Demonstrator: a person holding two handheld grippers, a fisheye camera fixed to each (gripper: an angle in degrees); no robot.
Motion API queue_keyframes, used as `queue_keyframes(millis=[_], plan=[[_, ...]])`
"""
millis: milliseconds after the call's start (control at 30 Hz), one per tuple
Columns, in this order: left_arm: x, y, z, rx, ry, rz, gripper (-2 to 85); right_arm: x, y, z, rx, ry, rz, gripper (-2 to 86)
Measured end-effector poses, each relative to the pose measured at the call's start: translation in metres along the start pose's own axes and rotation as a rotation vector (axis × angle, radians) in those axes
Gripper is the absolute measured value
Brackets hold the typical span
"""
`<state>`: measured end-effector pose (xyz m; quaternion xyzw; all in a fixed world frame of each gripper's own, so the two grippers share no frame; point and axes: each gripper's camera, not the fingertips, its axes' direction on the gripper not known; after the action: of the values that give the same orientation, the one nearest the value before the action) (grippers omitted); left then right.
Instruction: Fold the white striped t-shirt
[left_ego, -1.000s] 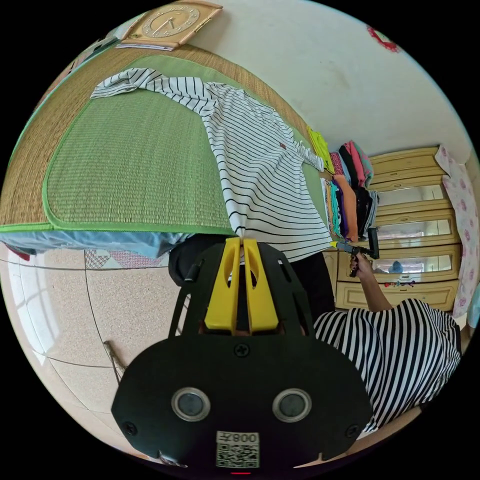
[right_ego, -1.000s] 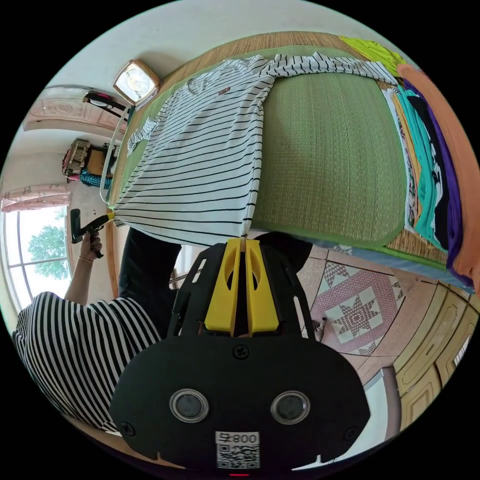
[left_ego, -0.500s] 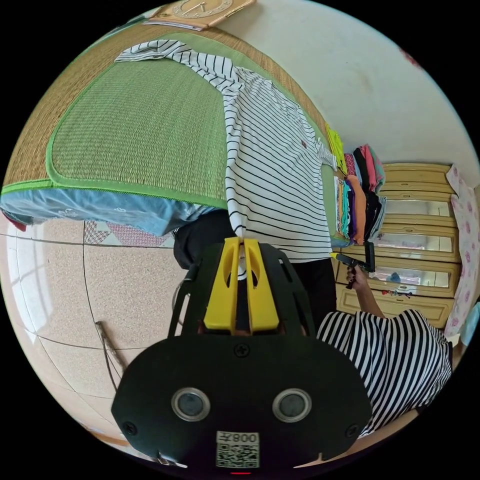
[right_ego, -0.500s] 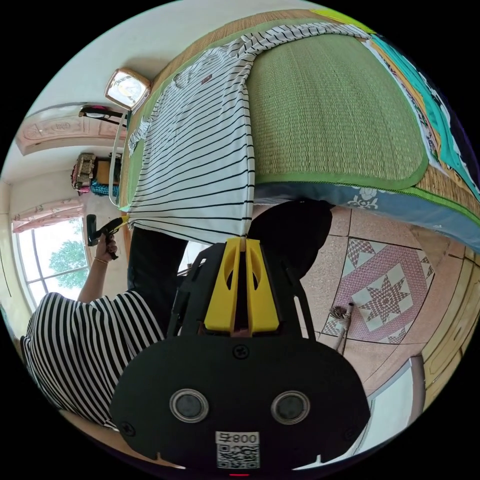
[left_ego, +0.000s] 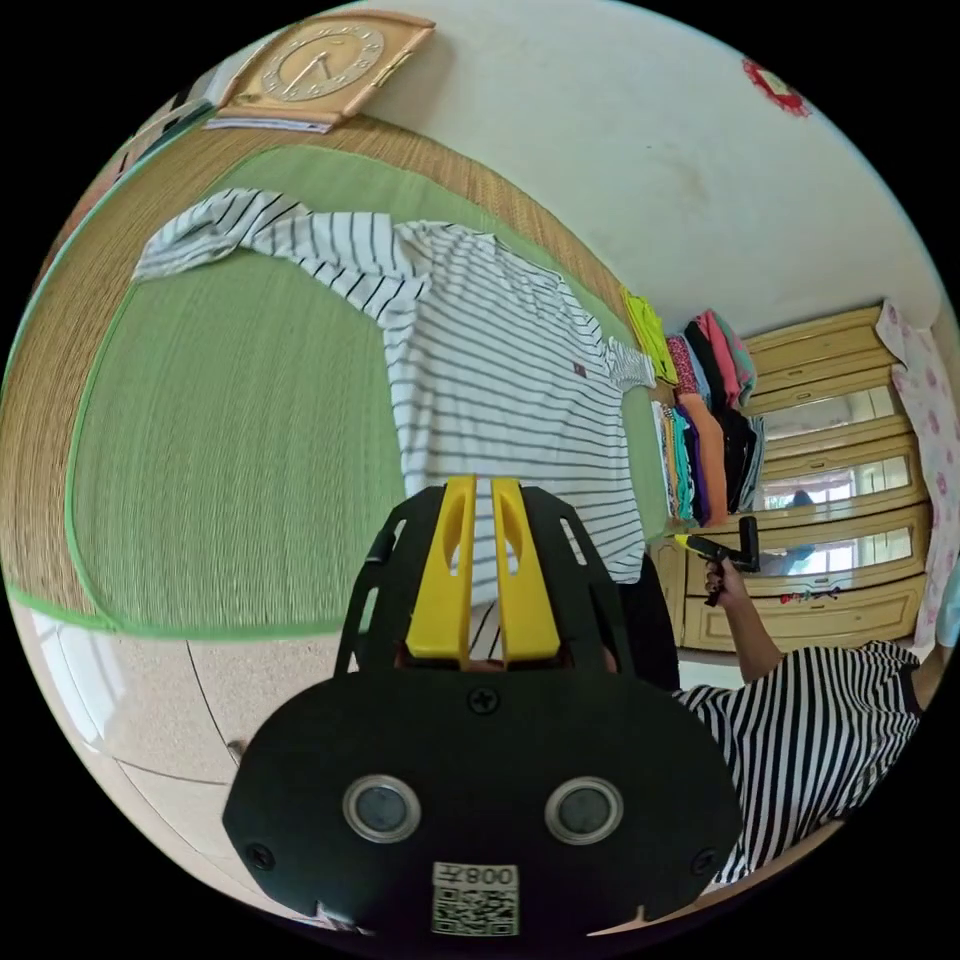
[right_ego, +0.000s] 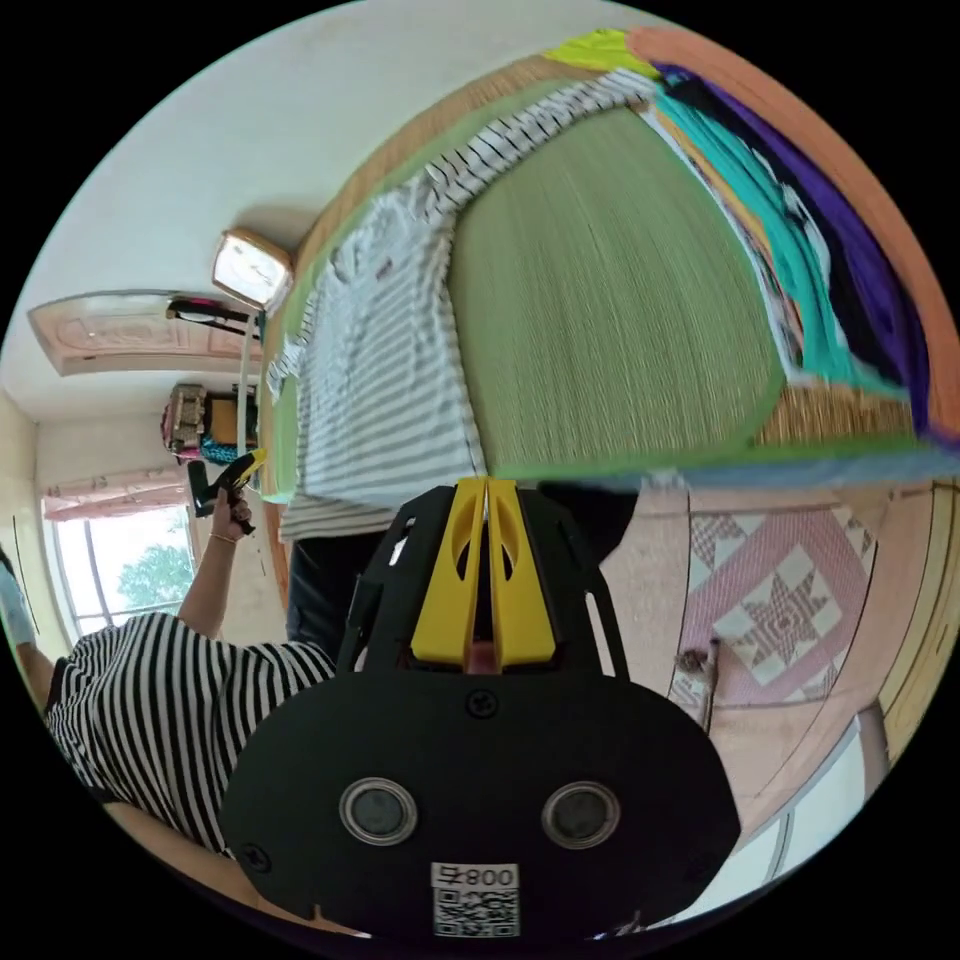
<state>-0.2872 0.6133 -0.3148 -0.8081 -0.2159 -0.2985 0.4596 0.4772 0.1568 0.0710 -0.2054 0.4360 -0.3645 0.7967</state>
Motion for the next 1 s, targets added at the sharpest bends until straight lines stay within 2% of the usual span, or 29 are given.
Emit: queue_keyframes(millis=[100,267,467,633,700,800,1000], plan=[[0.020,-0.051,0.016,0.008,-0.024,0.058,1.4,-0.039,-0.068,-0.008,0.084,0.003,-0.121,0.1],[0.047,-0.141,0.043,0.052,-0.132,0.105,0.3,-0.137,-0.235,0.034,0.128,0.088,-0.349,0.1],[0.053,-0.212,0.071,0.088,-0.245,0.094,0.1,-0.202,-0.376,0.117,0.137,0.263,-0.419,0.0],[0.048,-0.240,0.092,0.058,-0.376,0.064,0.1,-0.198,-0.423,0.179,0.094,0.413,-0.407,0.0],[0.048,-0.248,0.089,0.085,-0.358,0.073,0.1,-0.192,-0.429,0.182,0.125,0.393,-0.417,0.0],[0.053,-0.260,0.080,0.116,-0.424,0.042,0.1,-0.184,-0.447,0.180,0.134,0.358,-0.388,0.0],[0.082,-0.247,0.064,0.183,-0.371,0.069,0.1,-0.188,-0.448,0.178,0.159,0.330,-0.389,0.0]])
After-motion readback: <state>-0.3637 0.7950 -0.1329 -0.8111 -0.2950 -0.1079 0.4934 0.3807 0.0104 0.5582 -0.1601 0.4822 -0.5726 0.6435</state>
